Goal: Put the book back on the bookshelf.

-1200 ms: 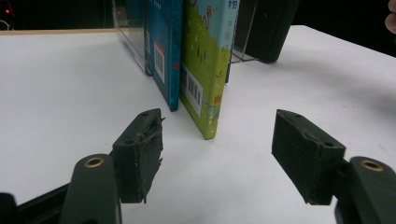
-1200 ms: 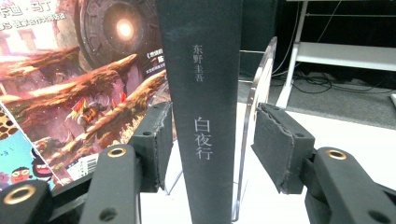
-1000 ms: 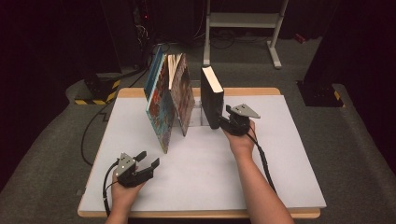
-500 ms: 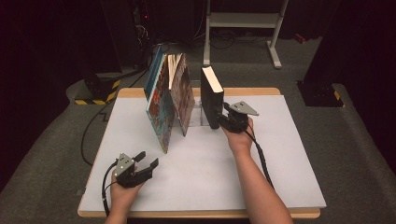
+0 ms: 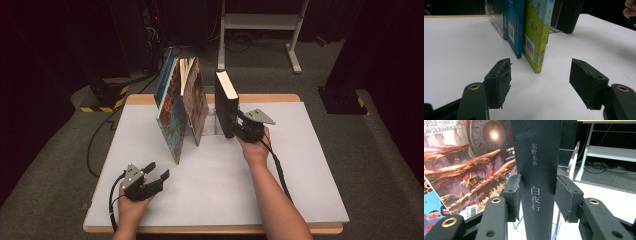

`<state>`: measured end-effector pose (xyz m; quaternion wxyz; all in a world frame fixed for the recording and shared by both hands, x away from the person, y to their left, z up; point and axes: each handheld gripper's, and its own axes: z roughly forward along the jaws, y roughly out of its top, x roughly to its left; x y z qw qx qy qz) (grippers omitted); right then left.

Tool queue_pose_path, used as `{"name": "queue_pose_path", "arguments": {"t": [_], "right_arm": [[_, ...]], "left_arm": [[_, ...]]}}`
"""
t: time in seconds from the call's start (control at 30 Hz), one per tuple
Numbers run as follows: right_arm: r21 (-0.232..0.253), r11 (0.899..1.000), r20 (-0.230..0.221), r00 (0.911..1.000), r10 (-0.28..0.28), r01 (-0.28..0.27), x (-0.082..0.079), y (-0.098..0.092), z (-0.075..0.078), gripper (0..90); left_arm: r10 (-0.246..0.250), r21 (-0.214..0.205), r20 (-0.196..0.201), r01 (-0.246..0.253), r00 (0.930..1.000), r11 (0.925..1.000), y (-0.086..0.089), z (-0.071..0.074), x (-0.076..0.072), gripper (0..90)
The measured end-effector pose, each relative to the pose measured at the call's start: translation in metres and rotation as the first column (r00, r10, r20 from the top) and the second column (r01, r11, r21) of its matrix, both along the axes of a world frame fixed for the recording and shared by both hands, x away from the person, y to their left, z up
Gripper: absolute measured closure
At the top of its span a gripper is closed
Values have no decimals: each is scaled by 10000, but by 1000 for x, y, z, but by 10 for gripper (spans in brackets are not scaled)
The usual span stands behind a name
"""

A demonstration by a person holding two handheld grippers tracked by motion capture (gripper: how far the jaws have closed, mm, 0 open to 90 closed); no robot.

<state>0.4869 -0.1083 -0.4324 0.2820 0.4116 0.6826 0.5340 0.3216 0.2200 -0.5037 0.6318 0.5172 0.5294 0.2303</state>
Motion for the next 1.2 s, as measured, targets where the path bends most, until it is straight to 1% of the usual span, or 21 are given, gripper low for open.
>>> {"name": "queue_pose_path", "arguments": {"t": [0.13,0.3,0.37,0.57,0.6,0.77,0.93,1.2], "right_arm": [[80,10000,28,10000,-5,5,1,3,-1,583],[190,9998,82,10000,-11,9,2,8,-2,581],[231,9997,26,10000,4,-5,3,10,-2,579],[142,9999,-15,10000,46,-46,6,17,-1,579],[239,9997,-52,10000,57,-55,7,20,-1,578],[366,9993,-36,10000,33,-32,8,24,-1,578],[473,9989,-44,10000,22,-20,9,26,-2,579],[494,9988,-33,10000,22,-20,10,28,-2,578]], "left_arm": [[23,-1,-2,-23,10000,10000,1,0,0,337],[34,-28,1,-34,10000,10000,1,0,0,337],[26,5,9,-26,10000,10000,2,0,0,337],[38,-50,6,-38,10000,10000,3,1,0,338],[54,-88,21,-54,10000,9999,3,1,0,338],[76,-160,10,-75,10000,9998,4,1,0,338],[71,-166,11,-71,10000,9998,4,1,0,338],[57,-173,3,-57,10000,9998,3,1,0,338]]}}
